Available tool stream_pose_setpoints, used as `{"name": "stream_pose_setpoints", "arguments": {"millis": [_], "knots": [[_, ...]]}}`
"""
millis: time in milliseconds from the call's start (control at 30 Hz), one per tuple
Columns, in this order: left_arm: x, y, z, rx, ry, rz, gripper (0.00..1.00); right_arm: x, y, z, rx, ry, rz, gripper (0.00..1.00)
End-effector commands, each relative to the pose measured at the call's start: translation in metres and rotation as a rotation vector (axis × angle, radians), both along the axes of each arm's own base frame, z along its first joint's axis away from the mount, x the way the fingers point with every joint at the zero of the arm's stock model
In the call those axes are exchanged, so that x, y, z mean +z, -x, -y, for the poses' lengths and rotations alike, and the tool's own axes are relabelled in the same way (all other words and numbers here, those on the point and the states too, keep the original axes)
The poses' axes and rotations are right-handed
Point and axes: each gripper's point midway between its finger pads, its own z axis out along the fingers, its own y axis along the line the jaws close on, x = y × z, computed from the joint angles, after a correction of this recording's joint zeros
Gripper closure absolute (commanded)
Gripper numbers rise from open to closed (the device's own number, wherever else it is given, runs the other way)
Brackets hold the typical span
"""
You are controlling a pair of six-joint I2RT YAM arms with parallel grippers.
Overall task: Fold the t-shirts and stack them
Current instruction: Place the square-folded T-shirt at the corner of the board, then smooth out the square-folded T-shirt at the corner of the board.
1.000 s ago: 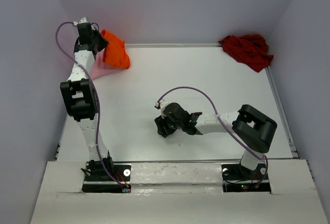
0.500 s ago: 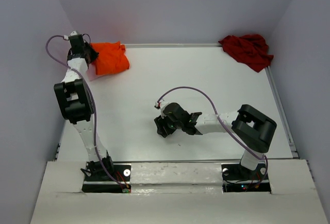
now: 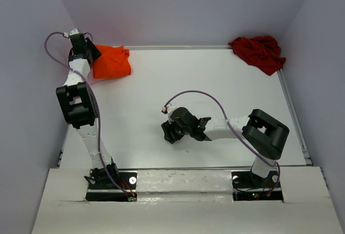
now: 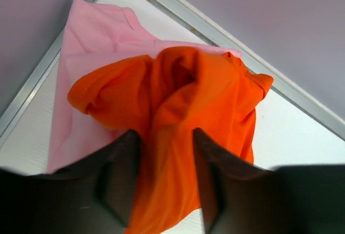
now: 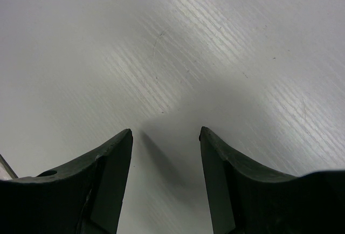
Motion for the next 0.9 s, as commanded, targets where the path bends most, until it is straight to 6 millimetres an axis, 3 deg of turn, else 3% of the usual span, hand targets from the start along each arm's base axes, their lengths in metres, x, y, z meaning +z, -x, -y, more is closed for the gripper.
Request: {"name": "stream_pose_setpoints", "arguments": {"millis": [0, 100, 167, 267, 600, 700, 833, 867], "knots": [[0.018, -0.007, -0.014, 0.02, -0.056, 0.036, 0.4, -0.038, 0.026, 0.023, 0.031, 0.127, -0.092, 0.41], [0.002, -0.001, -0.027, 0.08, -0.083, -0.027, 0.29, -0.039, 0.026, 0.023, 0.031, 0.128, -0.093, 0.41], [-0.004, 0.005, -0.034, 0.109, -0.098, -0.053, 0.28, -0.038, 0.025, 0.023, 0.03, 0.128, -0.091, 0.41], [0.003, 0.01, -0.041, 0.157, -0.115, -0.054, 0.28, -0.038, 0.025, 0.023, 0.03, 0.128, -0.091, 0.41], [0.079, 0.017, -0.042, 0.224, -0.146, 0.065, 0.28, -0.039, 0.027, 0.022, 0.037, 0.127, -0.098, 0.41], [0.093, 0.021, -0.044, 0.244, -0.156, 0.082, 0.28, -0.04, 0.027, 0.022, 0.038, 0.126, -0.099, 0.41], [0.116, 0.023, -0.034, 0.219, -0.128, 0.138, 0.28, -0.04, 0.027, 0.022, 0.038, 0.129, -0.101, 0.41], [0.122, 0.016, -0.022, 0.17, -0.09, 0.18, 0.28, -0.04, 0.027, 0.021, 0.039, 0.128, -0.102, 0.41]]}}
